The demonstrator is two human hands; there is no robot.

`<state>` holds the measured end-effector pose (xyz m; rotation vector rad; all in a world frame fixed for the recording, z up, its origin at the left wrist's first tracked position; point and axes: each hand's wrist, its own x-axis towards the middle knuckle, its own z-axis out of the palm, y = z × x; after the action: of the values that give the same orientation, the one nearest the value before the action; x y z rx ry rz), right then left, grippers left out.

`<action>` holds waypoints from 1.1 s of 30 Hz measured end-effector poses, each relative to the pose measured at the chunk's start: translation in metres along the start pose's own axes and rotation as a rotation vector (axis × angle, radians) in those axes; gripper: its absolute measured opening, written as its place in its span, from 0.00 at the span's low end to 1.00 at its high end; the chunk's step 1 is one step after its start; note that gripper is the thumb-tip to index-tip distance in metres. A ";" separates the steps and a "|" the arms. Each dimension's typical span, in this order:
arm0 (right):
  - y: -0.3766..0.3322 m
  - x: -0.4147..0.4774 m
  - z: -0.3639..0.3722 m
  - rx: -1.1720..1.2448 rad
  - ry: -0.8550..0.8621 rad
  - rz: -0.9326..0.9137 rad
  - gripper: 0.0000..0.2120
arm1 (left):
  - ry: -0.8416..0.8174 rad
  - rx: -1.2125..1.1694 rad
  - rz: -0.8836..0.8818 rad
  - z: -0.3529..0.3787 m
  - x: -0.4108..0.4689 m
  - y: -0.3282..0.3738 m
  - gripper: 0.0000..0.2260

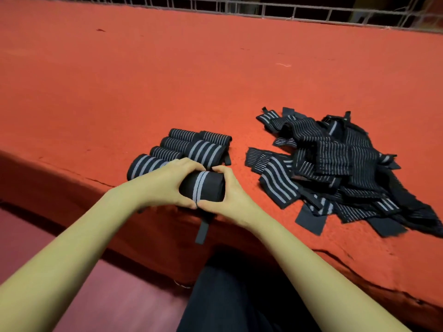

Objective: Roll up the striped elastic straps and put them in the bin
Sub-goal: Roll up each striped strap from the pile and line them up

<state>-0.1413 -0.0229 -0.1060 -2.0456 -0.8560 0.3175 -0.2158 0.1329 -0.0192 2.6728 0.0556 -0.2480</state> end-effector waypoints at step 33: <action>0.002 0.016 -0.016 -0.464 -0.015 -0.067 0.42 | 0.152 0.262 0.120 -0.005 0.031 -0.059 0.28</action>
<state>-0.1210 -0.0230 -0.0967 -2.4327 -1.0814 0.1013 -0.1890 0.1880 -0.0467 2.9382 -0.0971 -0.0135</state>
